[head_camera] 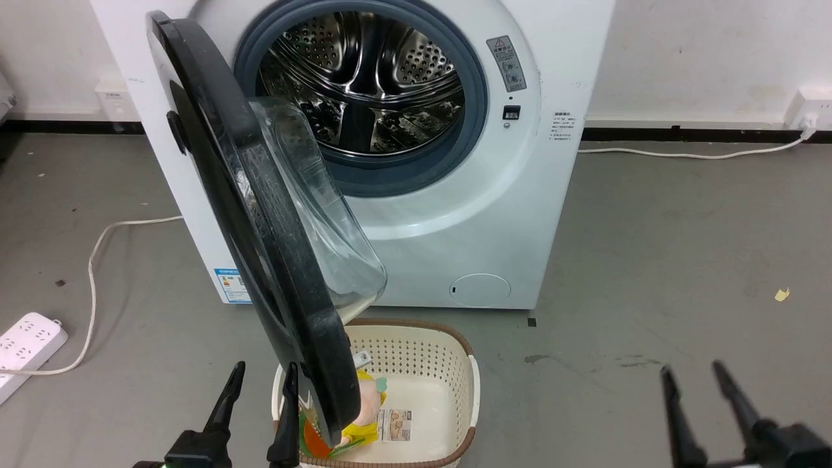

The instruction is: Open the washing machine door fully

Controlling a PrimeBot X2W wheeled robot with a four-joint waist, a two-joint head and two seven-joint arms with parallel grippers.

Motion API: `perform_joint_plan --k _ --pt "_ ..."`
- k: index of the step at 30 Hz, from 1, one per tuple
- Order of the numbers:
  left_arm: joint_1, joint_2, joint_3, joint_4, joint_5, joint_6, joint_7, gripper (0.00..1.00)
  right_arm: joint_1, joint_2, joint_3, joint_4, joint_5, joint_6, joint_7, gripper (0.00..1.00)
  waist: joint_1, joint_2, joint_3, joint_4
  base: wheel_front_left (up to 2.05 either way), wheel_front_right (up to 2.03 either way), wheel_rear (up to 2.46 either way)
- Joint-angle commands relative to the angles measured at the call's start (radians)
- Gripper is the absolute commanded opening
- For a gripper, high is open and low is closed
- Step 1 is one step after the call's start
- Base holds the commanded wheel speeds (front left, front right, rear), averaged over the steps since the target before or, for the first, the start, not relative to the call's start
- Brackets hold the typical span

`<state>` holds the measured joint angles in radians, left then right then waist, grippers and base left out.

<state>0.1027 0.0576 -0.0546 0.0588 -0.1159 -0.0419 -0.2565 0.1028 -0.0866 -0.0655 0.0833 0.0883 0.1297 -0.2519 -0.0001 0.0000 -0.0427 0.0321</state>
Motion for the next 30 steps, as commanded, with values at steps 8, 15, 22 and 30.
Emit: perform_joint_plan --k 8,15,22,30 --pt "0.028 -0.002 0.002 0.008 -0.001 -0.007 -0.005 1.0 0.055 0.034 0.004 -0.033 -0.028 0.001 -0.009 1.0 0.0001 0.0 0.003 -0.003 0.0 0.0 0.0" --pt "0.028 -0.004 0.001 0.022 0.003 -0.008 -0.005 1.0 0.051 0.036 0.017 -0.05 -0.01 0.001 -0.01 1.0 0.0001 0.0 0.003 0.004 0.0 0.0 0.0" --pt "0.021 -0.005 -0.003 0.028 0.023 -0.006 -0.005 0.0 0.051 0.036 0.019 -0.05 0.004 0.001 -0.01 1.0 0.0001 0.0 0.006 0.012 0.0 0.0 0.0" --pt "-0.005 -0.007 0.048 -0.052 -0.03 0.006 -0.005 0.0 0.049 0.036 0.018 -0.046 0.012 0.001 -0.01 1.0 0.0001 0.0 0.008 0.018 0.0 0.0 0.0"
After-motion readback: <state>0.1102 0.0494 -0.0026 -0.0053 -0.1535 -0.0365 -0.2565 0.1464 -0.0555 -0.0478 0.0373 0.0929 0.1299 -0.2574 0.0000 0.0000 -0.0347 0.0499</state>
